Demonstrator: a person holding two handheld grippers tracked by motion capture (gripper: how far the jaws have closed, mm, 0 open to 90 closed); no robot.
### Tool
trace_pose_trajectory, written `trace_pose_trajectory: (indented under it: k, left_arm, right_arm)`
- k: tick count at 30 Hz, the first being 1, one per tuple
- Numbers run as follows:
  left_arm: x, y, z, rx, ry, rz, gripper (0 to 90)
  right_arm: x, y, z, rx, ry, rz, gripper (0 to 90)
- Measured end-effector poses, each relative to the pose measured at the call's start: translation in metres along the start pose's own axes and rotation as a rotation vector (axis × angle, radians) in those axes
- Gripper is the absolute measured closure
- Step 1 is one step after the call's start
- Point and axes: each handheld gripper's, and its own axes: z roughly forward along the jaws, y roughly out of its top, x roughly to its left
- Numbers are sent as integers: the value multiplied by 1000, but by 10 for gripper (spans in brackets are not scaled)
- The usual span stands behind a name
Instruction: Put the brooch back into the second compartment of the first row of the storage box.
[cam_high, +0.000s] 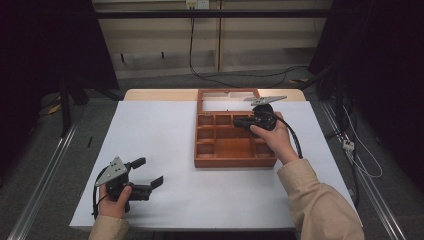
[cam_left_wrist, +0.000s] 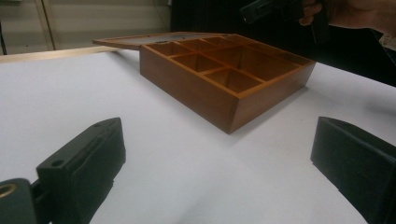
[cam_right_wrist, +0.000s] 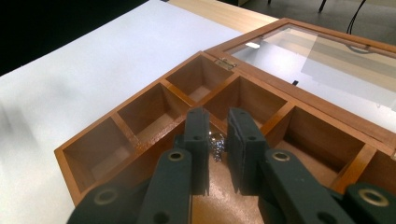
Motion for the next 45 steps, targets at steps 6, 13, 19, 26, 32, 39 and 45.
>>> trace_pose_trajectory:
  k: [6, 13, 19, 26, 32, 39, 45]
  left_arm:
    - [0, 0, 0, -4, -4, -3, 26]
    - [0, 0, 0, 2, -5, -3, 26]
    - [0, 0, 0, 2, -5, -2, 26]
    - [0, 0, 0, -3, -3, -7, 26]
    - [0, 0, 0, -4, -3, -7, 26]
    - [1, 0, 0, -2, -3, -8, 26]
    - [1, 0, 1, -1, -3, -6, 26]
  right_arm:
    - [0, 2, 4, 2, -2, -2, 795]
    - [-1, 1, 8, 6, -8, -4, 795]
    - [-2, 5, 10, 5, -9, -5, 795]
    - [-1, 8, 16, 10, -9, -9, 795]
    - [-1, 9, 20, 5, -3, -6, 795]
    - [-3, 8, 23, 8, -1, 1, 795]
    - [-5, 8, 24, 7, -1, 3, 795]
